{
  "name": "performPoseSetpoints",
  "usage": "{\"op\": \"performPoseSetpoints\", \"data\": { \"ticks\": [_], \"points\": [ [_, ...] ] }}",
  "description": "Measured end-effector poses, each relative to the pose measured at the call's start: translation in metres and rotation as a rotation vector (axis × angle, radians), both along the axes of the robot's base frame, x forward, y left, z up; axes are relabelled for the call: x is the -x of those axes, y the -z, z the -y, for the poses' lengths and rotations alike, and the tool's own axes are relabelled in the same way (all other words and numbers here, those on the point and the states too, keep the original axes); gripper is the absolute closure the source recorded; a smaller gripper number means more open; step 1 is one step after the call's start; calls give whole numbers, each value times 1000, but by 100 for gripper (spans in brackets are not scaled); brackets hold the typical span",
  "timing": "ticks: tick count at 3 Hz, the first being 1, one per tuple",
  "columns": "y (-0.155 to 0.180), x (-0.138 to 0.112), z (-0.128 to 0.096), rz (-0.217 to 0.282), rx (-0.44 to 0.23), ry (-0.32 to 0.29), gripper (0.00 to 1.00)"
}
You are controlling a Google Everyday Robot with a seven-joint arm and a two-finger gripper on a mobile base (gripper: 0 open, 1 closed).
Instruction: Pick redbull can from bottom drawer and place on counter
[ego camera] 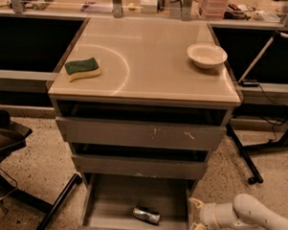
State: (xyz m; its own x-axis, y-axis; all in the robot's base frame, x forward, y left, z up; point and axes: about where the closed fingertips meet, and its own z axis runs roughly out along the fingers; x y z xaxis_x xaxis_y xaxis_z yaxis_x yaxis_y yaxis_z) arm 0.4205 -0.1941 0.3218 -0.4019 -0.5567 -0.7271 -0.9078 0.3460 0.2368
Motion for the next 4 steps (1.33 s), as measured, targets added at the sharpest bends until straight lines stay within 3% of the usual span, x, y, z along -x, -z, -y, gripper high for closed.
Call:
{"op": "performPoseSetpoints", "data": {
  "ticks": [1, 2, 3, 4],
  "points": [
    [0, -1, -1, 2, -1, -1, 0],
    [13, -14, -11, 72, -37, 81, 0],
    [27, -70, -27, 213, -95, 242, 0],
    [25, -124, -26, 337, -75, 364, 0]
  ]
}}
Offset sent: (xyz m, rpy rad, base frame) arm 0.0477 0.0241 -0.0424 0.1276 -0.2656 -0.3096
